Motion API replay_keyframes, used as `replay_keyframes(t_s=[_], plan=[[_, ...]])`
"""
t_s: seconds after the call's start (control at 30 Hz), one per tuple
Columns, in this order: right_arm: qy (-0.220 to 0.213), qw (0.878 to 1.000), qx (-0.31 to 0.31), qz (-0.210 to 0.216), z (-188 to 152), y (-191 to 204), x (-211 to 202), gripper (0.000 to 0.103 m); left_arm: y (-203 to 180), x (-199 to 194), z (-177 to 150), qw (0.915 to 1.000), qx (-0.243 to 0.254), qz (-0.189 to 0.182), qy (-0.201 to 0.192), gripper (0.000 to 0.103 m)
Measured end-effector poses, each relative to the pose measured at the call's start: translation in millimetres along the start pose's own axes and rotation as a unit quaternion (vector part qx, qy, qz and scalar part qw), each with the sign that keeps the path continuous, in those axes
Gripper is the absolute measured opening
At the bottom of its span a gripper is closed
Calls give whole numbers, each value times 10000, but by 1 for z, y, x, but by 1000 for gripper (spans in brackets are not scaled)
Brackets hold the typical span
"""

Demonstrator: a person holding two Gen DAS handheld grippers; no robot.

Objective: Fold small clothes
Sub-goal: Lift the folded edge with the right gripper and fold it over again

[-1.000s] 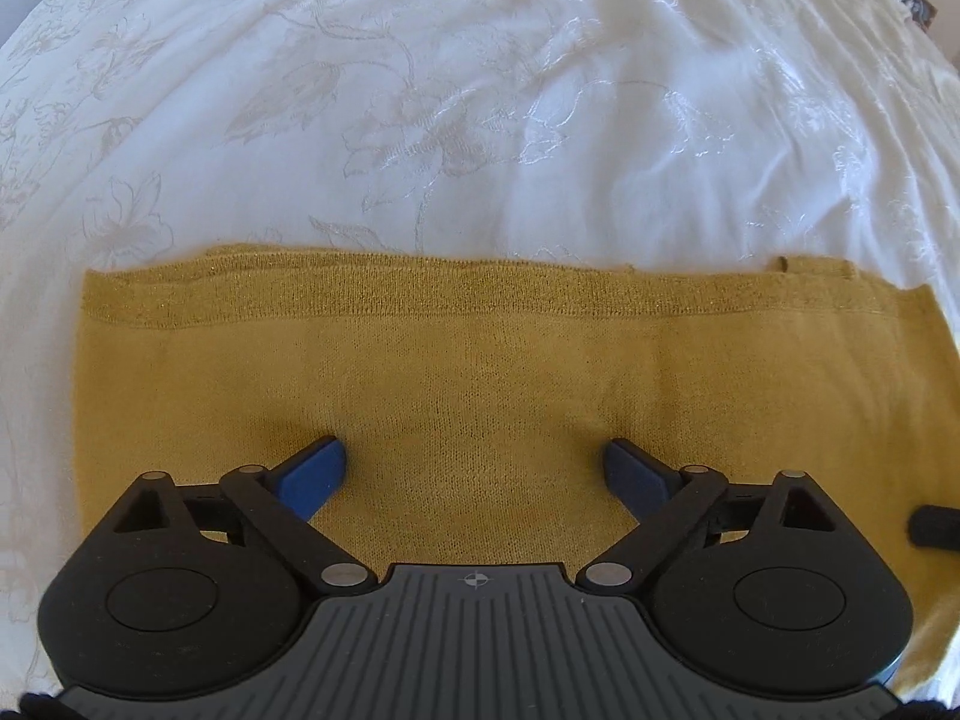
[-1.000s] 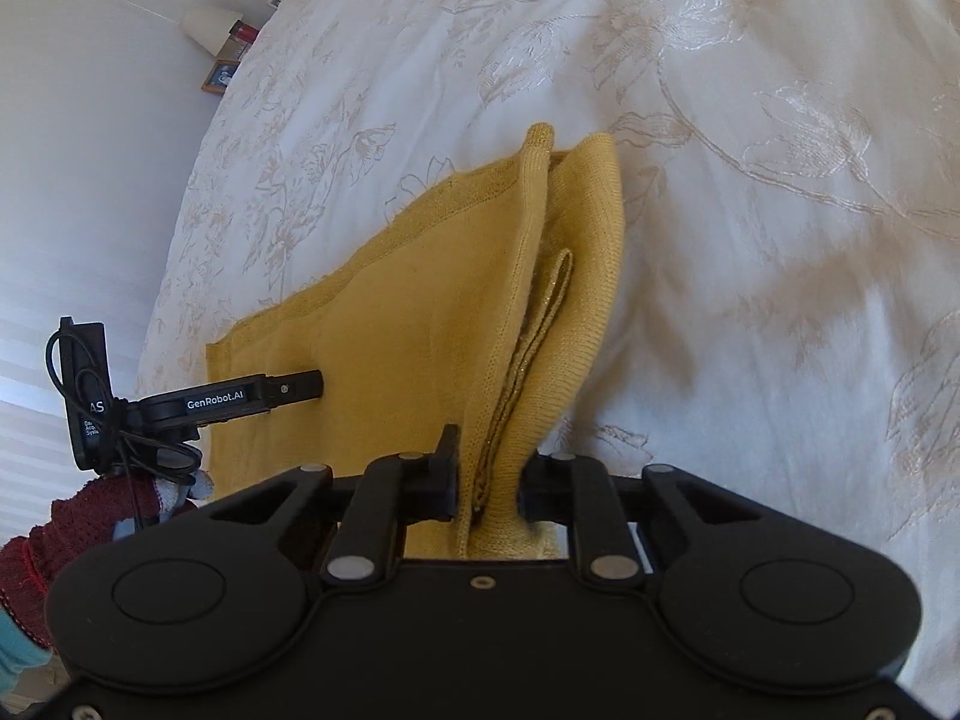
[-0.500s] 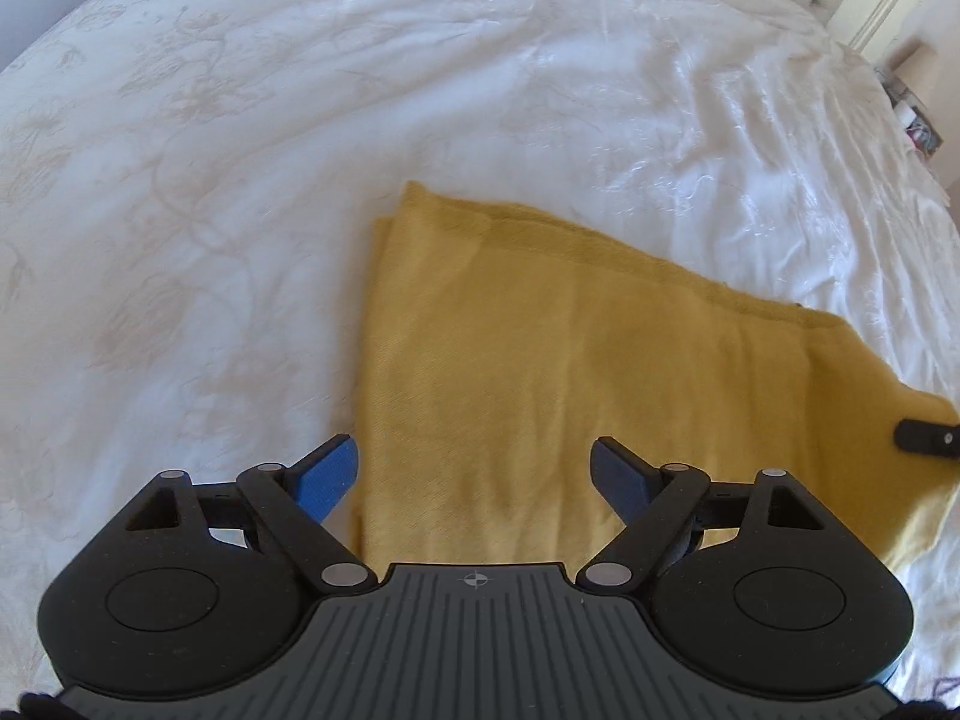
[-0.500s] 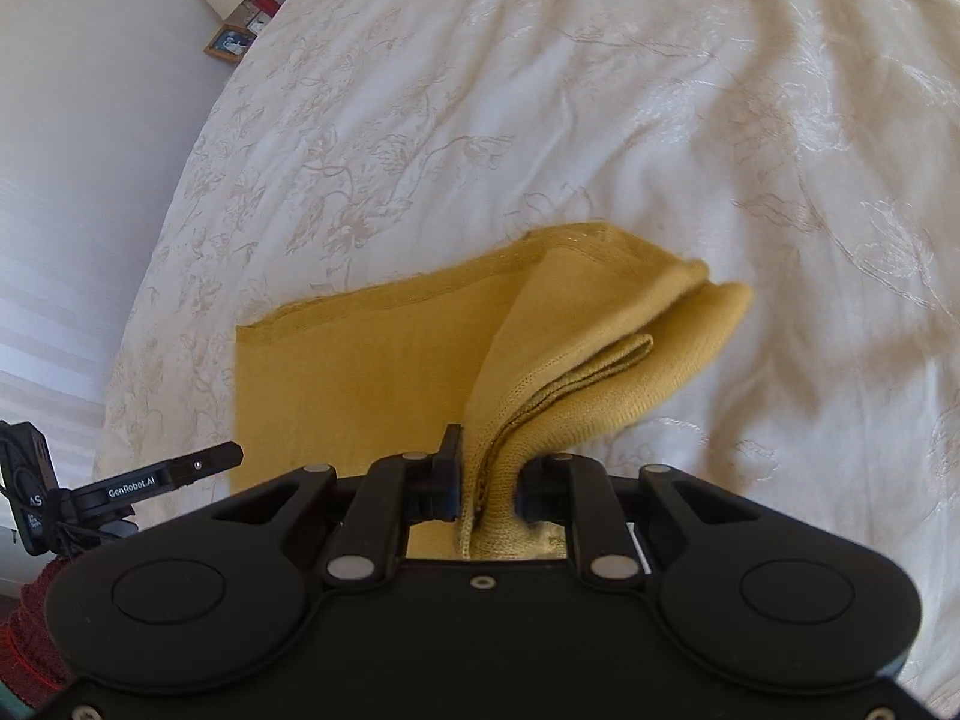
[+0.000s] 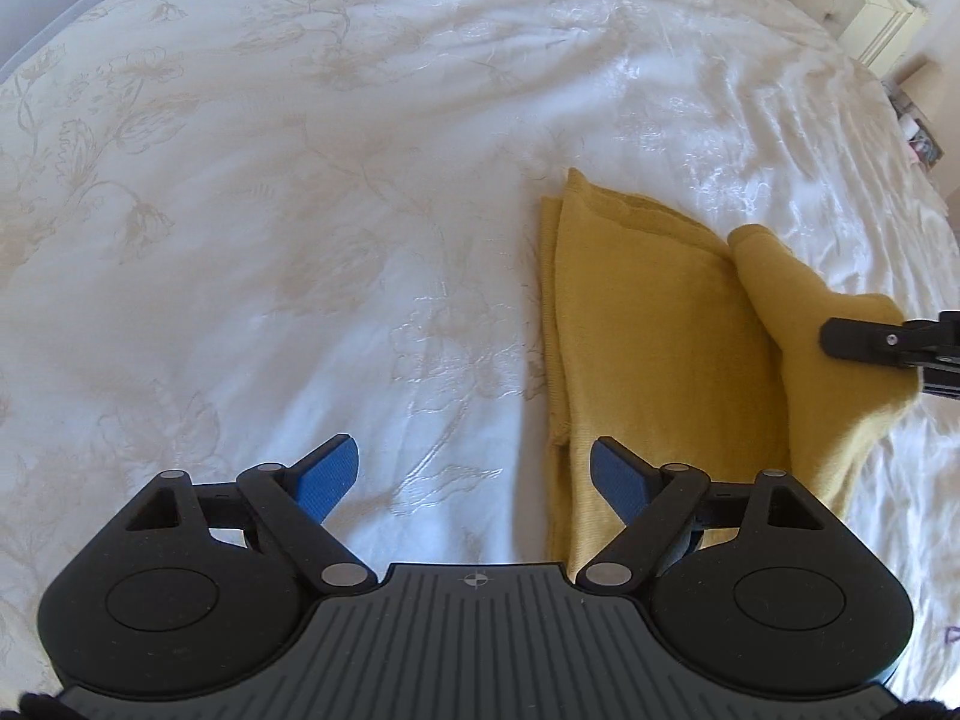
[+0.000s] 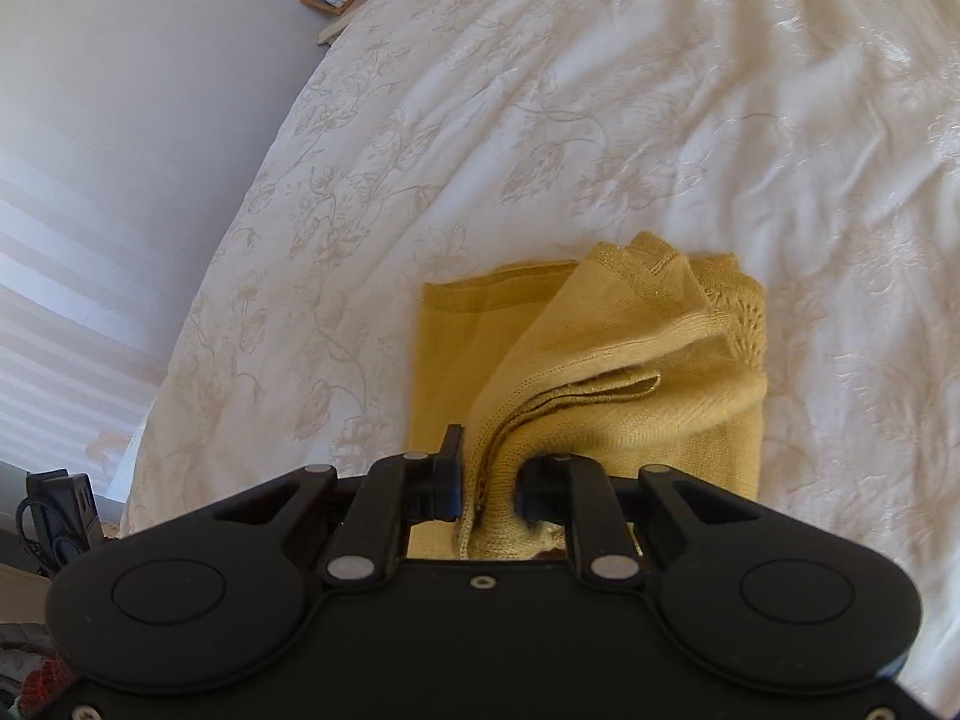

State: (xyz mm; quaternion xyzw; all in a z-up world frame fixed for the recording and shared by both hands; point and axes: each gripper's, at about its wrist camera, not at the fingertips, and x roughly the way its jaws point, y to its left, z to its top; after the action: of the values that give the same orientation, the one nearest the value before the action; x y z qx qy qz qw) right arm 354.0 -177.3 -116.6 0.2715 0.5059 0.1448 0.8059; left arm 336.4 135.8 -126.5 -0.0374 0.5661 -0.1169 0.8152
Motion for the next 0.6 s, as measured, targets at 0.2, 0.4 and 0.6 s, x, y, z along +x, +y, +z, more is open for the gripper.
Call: replay_keyframes(t_s=[0.2, 0.4, 0.6], plan=[[305, 9975, -320, -547, -11, 28, 41, 24, 16, 5, -3, 9998, 58, -17, 162, 84], [501, 9915, -687, -988, -18, 53, 69, 39, 29, 7, 0, 9997, 49, -18, 241, 84], [413, 9947, -914, -214, -23, 74, 67, 44, 34, 11, 4, 9994, 84, -10, 333, 84]])
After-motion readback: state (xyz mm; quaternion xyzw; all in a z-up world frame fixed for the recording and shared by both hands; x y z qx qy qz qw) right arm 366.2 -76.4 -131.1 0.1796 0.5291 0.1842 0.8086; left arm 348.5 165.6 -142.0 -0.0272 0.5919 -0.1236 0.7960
